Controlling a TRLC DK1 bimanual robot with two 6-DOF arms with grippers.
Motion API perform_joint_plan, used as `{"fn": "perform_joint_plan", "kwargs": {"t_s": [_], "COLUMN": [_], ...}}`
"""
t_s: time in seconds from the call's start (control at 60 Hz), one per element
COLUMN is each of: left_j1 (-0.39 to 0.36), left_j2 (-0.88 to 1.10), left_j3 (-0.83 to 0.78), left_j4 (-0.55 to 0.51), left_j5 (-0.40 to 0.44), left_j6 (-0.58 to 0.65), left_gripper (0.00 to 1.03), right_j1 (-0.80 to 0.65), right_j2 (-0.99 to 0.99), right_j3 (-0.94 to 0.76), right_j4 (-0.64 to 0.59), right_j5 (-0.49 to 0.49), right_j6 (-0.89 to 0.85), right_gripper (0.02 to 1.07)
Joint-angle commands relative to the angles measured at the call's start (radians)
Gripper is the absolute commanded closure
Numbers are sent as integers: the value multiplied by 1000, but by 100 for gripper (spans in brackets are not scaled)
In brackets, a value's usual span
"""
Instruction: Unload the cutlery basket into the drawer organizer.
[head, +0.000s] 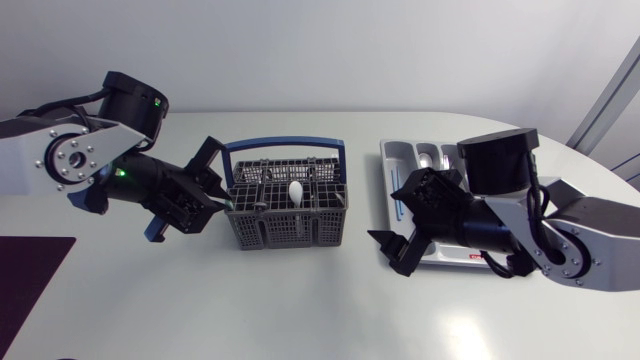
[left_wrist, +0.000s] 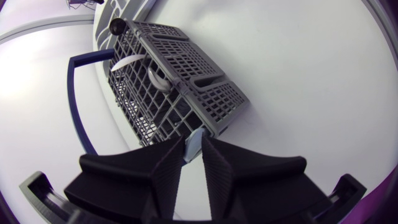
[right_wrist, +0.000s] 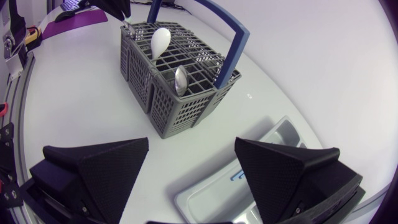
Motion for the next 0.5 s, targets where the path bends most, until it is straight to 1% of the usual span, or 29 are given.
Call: {"fn": "perform_joint_plan", "kwargs": {"t_s": [0.0, 0.083, 0.167, 0.367, 0.483], "left_j1": [5, 5, 1, -18, -29], "left_j2": [20, 40, 54, 80, 98], "left_j3": [61, 117, 134, 147, 168], "left_j4": [-26, -89, -91, -97, -126], "left_j5": [-14, -14, -15, -49, -69], "left_j6": [35, 11, 3, 6, 5], "left_gripper": [83, 83, 83, 83, 83], "right_j1": [-10, -15, -26, -38, -46], "right_j2": [17, 23, 27, 26, 26], "right_j3": [-30, -32, -33, -41, -41], "right_j4": [19, 24, 24, 24, 24], "right_j5": [-8, -13, -24, -31, -34], "right_j6": [8, 7, 7, 4, 1], "right_gripper": [7, 7, 7, 7, 7]}}
